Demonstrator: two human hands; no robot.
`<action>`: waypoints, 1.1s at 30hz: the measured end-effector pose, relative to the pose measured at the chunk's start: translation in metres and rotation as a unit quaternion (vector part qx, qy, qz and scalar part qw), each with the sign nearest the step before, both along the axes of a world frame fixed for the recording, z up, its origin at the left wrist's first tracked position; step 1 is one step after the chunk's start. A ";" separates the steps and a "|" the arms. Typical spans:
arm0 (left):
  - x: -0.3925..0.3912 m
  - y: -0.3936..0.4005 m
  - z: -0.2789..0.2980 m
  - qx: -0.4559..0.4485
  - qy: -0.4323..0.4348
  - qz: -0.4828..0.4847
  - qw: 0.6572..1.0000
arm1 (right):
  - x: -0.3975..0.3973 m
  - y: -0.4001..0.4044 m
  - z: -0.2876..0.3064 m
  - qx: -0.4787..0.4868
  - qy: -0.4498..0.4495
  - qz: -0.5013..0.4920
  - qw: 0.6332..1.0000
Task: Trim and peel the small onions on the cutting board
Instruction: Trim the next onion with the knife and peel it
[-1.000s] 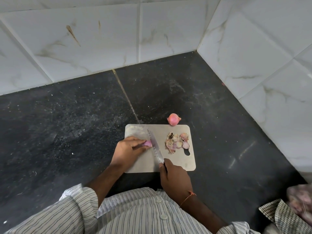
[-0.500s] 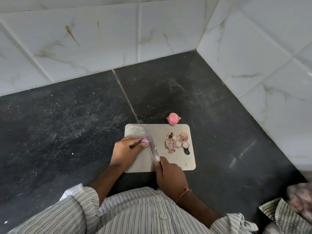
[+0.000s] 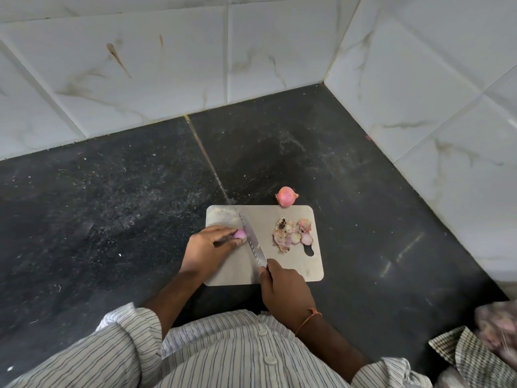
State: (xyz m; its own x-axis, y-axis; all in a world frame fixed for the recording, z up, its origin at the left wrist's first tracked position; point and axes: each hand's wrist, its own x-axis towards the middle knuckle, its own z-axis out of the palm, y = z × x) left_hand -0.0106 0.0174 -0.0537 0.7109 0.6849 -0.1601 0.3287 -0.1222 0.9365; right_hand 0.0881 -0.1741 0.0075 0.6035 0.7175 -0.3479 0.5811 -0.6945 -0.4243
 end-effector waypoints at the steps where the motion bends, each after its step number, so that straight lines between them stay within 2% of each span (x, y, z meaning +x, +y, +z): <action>1: 0.000 0.000 0.000 0.001 0.001 0.000 1.000 | 0.003 0.002 0.001 0.000 0.001 -0.002 1.000; 8: -0.001 0.001 0.002 -0.007 -0.002 -0.009 1.000 | 0.024 0.015 0.015 -0.008 0.056 -0.008 0.998; 11: -0.001 0.002 0.004 0.017 0.016 -0.018 1.000 | 0.029 0.010 0.013 0.050 0.178 -0.099 0.978; 13: -0.001 0.002 0.006 0.027 0.031 -0.024 0.999 | 0.030 0.002 0.008 0.089 0.198 -0.156 0.963; 16: -0.002 0.005 0.005 0.042 0.055 -0.039 0.997 | 0.028 -0.010 -0.008 0.072 0.183 -0.181 0.963; 21: 0.000 0.011 0.004 0.121 0.089 -0.115 0.982 | 0.028 -0.021 -0.033 0.041 0.142 -0.151 0.977; 24: -0.001 0.010 0.005 0.121 0.081 -0.105 0.984 | 0.029 -0.018 -0.029 0.020 0.120 -0.114 0.986; 27: -0.003 0.007 0.008 0.103 0.075 -0.110 0.986 | 0.033 -0.014 -0.022 -0.025 0.058 -0.049 0.997; 33: -0.004 0.003 0.021 0.103 0.045 -0.152 0.982 | 0.041 -0.009 -0.016 -0.086 -0.041 0.028 0.995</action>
State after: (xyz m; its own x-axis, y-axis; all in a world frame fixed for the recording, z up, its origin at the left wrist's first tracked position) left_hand -0.0146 0.0201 -0.0324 0.8770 0.4675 -0.1114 0.3274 -0.4115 0.8506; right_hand 0.1291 -0.1830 -0.0087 0.5958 0.6848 -0.4197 0.6488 -0.7183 -0.2511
